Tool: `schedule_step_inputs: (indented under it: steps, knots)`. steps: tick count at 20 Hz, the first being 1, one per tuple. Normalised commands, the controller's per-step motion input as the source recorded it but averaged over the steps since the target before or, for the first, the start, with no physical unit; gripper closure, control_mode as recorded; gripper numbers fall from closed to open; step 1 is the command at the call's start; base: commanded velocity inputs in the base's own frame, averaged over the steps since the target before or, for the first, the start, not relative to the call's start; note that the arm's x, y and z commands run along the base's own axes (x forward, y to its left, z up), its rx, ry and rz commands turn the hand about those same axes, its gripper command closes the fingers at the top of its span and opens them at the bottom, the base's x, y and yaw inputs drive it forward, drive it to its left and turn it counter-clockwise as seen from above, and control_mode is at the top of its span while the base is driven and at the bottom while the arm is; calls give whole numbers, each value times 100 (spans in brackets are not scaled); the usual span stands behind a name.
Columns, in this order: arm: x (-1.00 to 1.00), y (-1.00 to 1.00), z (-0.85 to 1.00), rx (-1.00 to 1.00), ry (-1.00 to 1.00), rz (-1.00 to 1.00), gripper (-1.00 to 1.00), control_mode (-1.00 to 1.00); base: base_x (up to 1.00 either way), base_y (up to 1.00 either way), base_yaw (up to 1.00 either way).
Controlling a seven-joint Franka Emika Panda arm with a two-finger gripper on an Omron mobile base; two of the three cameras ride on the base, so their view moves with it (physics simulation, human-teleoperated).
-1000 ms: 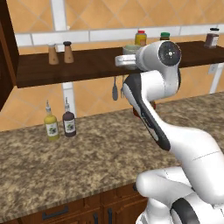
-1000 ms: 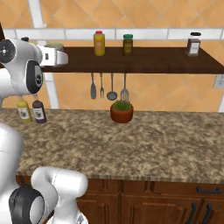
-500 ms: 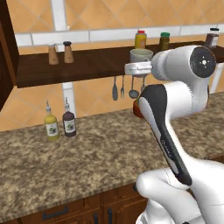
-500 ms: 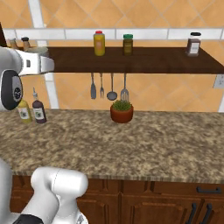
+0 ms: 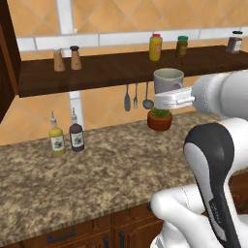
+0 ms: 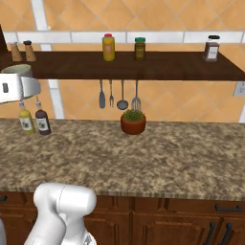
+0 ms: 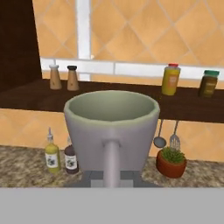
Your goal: Gather all objects into one cabinet and sort the glasses and bowls to opposite sides.
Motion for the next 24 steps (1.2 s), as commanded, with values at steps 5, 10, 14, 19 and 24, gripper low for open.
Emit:
schedule_step_inputs:
  steps: [5,10,14,19,24]
  knots:
    - [-100,0,0,-9,15,1,100,-100,0,0,0]
    - [-20,1,0,0,13,0,100,-100,0,0,0]
    - [-5,0,0,0,0,0,100,-100,0,0,0]
    - [-27,0,0,4,0,0,100,-100,0,0,0]
    - [0,0,0,0,0,0,100,100,-86,0,-1]
